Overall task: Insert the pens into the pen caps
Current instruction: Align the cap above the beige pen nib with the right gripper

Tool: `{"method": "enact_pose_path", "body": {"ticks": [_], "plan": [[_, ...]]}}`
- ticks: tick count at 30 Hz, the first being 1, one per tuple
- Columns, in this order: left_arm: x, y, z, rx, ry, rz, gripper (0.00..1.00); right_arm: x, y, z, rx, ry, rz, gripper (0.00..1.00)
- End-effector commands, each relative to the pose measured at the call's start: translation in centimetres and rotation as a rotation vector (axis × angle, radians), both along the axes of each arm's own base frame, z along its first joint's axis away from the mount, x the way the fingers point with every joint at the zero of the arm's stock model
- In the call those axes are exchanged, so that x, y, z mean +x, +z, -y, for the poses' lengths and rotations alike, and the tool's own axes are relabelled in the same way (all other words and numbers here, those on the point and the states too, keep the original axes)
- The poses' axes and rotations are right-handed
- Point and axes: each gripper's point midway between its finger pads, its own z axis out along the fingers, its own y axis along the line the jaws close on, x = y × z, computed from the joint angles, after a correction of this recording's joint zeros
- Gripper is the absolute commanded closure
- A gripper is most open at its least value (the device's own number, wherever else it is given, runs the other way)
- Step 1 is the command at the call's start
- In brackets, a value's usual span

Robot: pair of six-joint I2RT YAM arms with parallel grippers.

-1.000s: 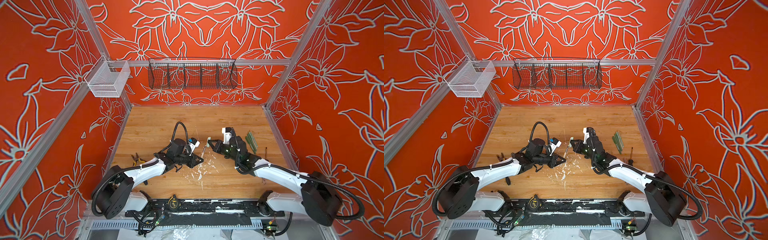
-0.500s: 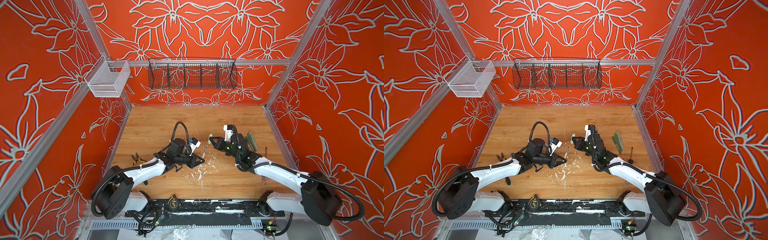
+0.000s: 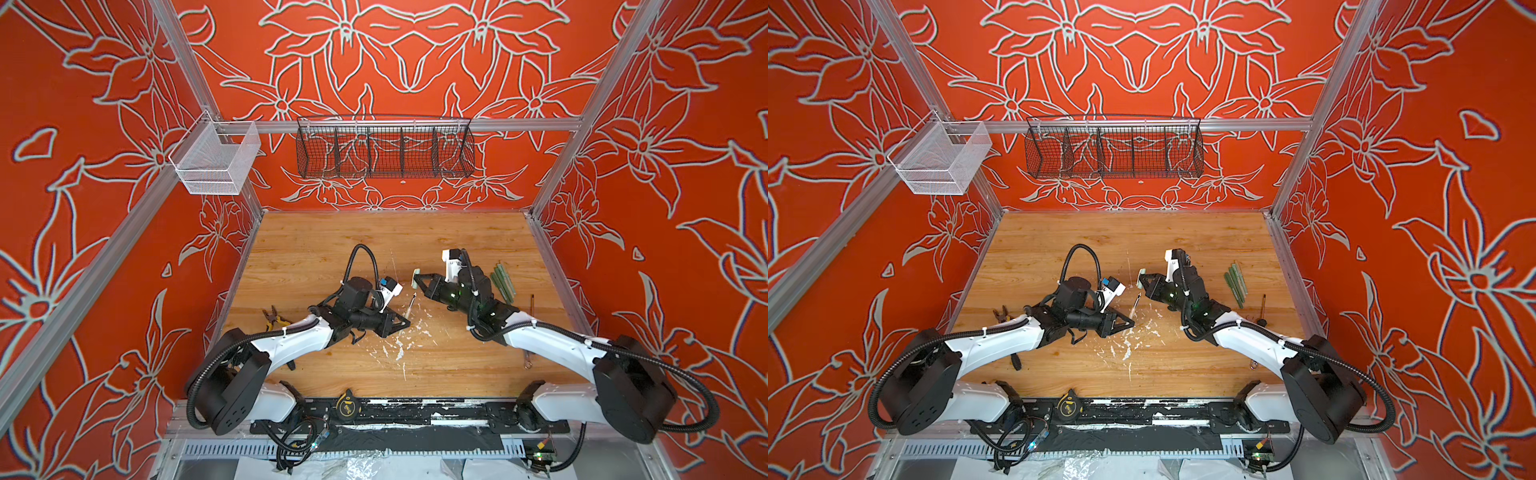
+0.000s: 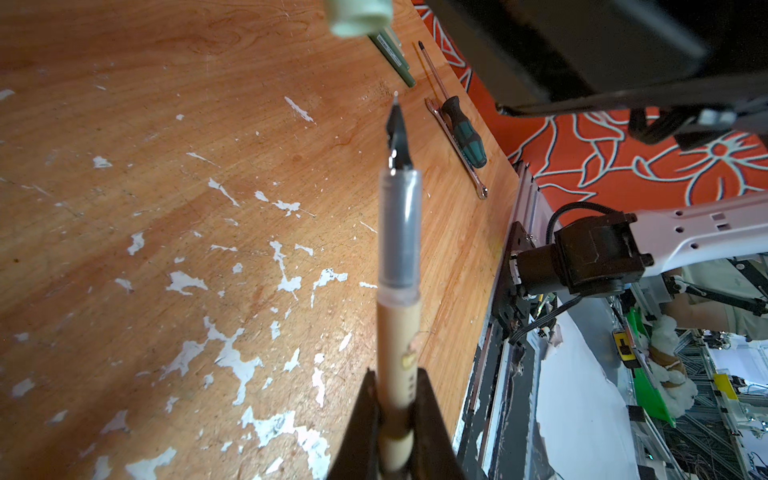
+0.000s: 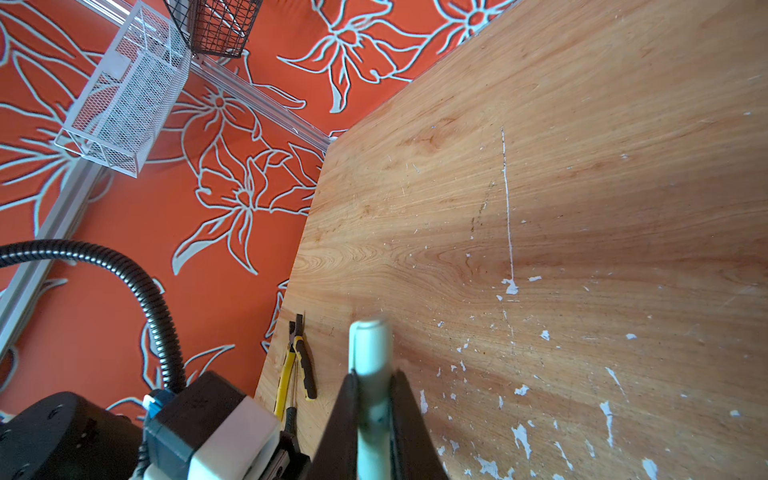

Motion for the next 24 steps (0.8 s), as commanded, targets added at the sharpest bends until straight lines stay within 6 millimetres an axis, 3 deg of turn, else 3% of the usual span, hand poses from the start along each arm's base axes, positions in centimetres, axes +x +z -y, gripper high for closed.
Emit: {"method": "enact_pose_path", "body": {"ticks": [1,24], "plan": [[0.5,0.6,0.0,-0.006,0.005,0.038,1.00,0.5,1.6,-0.4,0.034,0.005,0.027,1.00],[1.4,1.0,-0.3,-0.024,0.029,0.042,1.00,0.1,1.2,-1.2,0.050,0.032,0.013,1.00]]}}
